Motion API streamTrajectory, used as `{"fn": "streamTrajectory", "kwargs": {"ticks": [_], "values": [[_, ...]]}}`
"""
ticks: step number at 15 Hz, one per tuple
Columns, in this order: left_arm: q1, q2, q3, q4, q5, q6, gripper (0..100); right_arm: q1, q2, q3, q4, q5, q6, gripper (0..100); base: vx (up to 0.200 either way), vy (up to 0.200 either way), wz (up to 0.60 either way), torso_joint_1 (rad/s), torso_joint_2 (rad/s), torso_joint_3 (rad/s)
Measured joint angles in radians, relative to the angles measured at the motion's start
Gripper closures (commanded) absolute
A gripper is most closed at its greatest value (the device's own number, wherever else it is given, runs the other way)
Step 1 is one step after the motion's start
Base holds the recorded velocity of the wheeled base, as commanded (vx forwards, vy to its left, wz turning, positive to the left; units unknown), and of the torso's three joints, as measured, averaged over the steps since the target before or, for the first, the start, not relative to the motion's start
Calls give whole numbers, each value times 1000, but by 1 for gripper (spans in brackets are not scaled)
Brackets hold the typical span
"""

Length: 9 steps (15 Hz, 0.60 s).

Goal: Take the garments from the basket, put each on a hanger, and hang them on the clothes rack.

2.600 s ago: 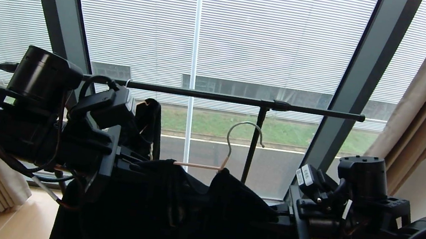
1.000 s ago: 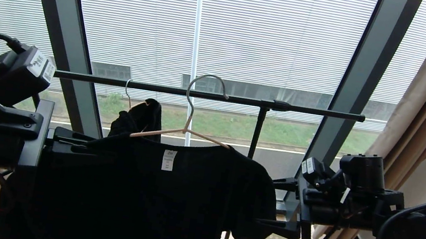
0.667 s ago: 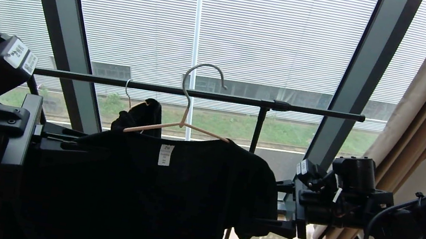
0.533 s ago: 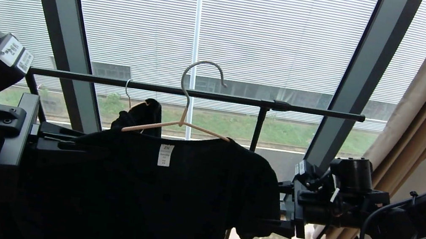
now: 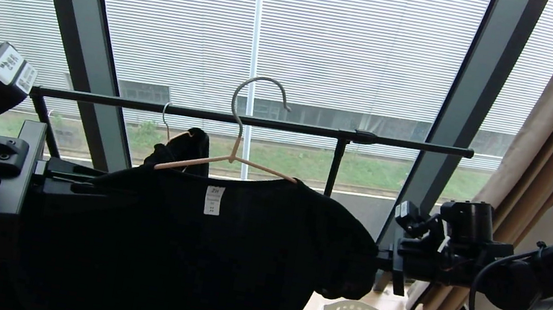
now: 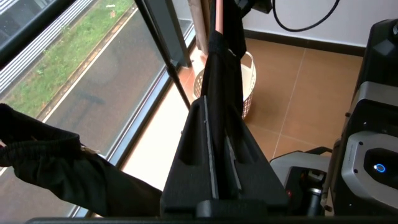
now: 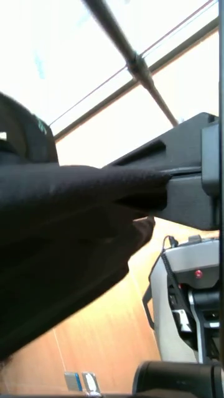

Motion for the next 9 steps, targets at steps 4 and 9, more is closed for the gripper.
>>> {"fn": "streamTrajectory", "kwargs": {"ticks": [4, 9], "values": [[18, -19, 0, 0, 0, -6, 100, -51, 15, -36, 7, 1, 1, 100, 0, 0, 0, 0, 0, 0], [23, -28, 1, 0, 0, -10, 100, -79, 38, -60, 10, 0, 3, 100, 0, 0, 0, 0, 0, 0]]}}
